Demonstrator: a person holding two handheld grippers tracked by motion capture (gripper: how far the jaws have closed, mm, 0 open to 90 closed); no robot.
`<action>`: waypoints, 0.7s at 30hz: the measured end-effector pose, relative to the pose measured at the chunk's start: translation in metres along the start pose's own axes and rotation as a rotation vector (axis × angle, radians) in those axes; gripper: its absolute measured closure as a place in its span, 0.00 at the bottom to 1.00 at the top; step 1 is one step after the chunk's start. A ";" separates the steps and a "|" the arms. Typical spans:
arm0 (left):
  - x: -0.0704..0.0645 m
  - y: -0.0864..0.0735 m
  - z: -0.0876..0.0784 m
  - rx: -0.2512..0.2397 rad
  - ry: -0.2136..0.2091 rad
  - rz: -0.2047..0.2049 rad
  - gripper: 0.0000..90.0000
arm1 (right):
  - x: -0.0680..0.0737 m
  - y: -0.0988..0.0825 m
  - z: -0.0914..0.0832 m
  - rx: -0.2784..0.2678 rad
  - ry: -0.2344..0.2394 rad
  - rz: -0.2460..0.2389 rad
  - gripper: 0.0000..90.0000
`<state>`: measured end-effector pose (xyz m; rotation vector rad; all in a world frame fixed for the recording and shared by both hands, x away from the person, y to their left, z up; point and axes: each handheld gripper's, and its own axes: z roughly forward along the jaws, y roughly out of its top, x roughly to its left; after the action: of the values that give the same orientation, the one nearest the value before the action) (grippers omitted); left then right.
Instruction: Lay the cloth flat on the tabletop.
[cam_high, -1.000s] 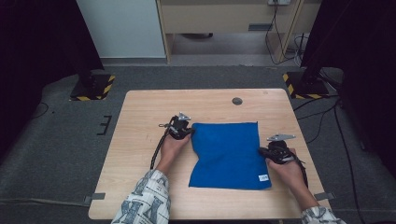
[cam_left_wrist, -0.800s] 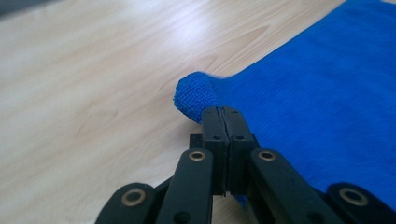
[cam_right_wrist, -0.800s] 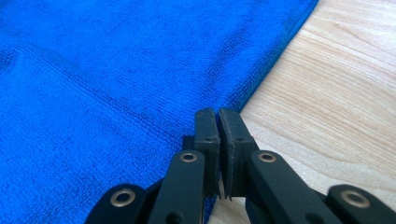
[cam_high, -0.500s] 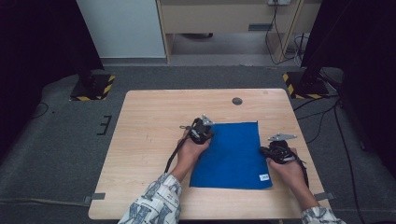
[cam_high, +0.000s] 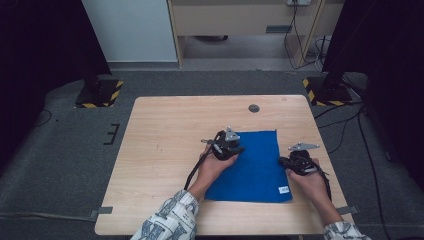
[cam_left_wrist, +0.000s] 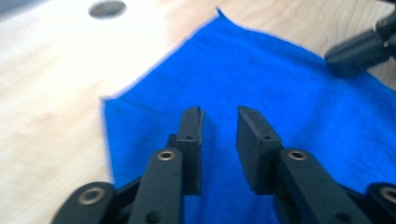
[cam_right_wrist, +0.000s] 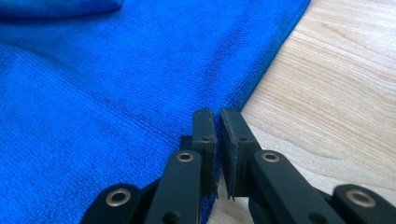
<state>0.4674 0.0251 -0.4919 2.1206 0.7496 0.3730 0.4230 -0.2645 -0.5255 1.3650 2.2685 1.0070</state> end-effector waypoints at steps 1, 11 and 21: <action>0.004 0.002 -0.001 -0.002 -0.001 -0.008 0.81 | 0.000 0.000 0.000 0.000 -0.001 -0.001 0.94; 0.009 -0.005 0.016 0.030 -0.066 -0.005 0.74 | 0.000 0.000 0.000 -0.004 0.003 0.000 0.94; 0.015 -0.009 0.035 0.144 -0.071 0.018 0.79 | 0.001 0.001 0.000 -0.005 0.012 0.001 0.92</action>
<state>0.4931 0.0171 -0.5206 2.2647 0.7354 0.2590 0.4227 -0.2633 -0.5249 1.3617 2.2726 1.0226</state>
